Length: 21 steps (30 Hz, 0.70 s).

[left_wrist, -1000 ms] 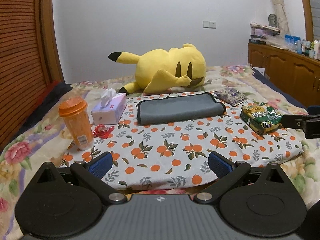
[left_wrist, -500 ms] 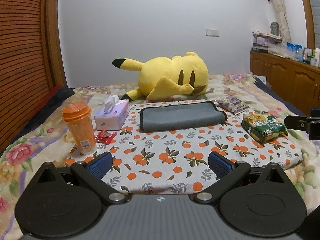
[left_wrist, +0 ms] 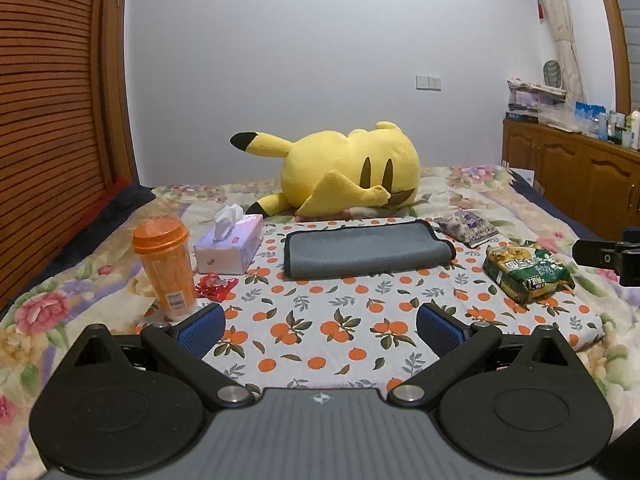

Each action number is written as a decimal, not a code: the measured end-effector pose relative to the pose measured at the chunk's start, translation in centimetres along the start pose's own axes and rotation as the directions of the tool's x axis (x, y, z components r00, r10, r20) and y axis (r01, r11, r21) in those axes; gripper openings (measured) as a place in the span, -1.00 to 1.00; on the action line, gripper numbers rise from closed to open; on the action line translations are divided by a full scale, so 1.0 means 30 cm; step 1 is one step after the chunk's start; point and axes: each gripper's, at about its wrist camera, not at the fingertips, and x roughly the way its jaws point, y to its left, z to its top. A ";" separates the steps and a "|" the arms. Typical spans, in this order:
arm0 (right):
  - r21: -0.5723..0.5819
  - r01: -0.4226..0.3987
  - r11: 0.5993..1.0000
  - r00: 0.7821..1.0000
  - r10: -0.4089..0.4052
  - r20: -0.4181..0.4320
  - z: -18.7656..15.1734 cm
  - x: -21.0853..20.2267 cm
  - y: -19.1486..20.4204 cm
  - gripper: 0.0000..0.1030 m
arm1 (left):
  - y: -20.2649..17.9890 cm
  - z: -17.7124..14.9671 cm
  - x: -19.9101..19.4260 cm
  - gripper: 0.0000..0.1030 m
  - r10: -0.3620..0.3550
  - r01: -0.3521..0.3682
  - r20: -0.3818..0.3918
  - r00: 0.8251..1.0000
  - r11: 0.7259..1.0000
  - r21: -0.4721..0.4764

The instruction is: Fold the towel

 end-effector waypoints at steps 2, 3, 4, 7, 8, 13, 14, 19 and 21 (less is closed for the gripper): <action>0.001 0.001 1.000 1.000 -0.001 0.006 0.000 -0.002 -0.001 1.00 | 0.002 0.001 -0.003 1.00 -0.001 0.001 0.006 1.000 1.000 -0.003; 0.002 0.001 1.000 1.000 -0.001 0.008 0.000 -0.004 -0.002 1.00 | 0.003 0.002 -0.004 1.00 -0.002 0.002 0.011 1.000 1.000 -0.006; 0.002 0.001 1.000 1.000 -0.001 0.011 -0.001 -0.006 -0.003 1.00 | 0.004 0.002 -0.008 1.00 -0.004 0.004 0.016 1.000 1.000 -0.006; 0.001 0.003 1.000 1.000 -0.003 0.016 0.001 -0.008 -0.002 1.00 | 0.005 0.004 -0.014 1.00 -0.003 0.004 0.034 0.999 1.000 -0.002; 0.001 0.003 1.000 1.000 -0.003 0.017 0.001 -0.008 -0.002 1.00 | 0.005 0.004 -0.014 1.00 -0.003 0.003 0.035 0.999 1.000 -0.001; 0.000 0.004 1.000 1.000 -0.004 0.019 -0.001 -0.008 -0.001 1.00 | 0.006 0.003 -0.011 1.00 -0.002 0.002 0.031 1.000 1.000 -0.004; 0.000 0.004 1.000 1.000 -0.004 0.019 -0.001 -0.007 -0.001 1.00 | 0.007 0.003 -0.012 1.00 -0.002 0.002 0.031 1.000 1.000 -0.006; 0.000 0.004 1.000 1.000 -0.004 0.019 -0.001 -0.007 -0.001 1.00 | 0.011 0.002 -0.013 1.00 -0.001 0.002 0.031 1.000 1.000 -0.008; 0.000 0.004 1.000 1.000 -0.004 0.019 -0.001 -0.007 -0.001 1.00 | 0.012 0.002 -0.012 1.00 -0.002 0.002 0.030 1.000 1.000 -0.008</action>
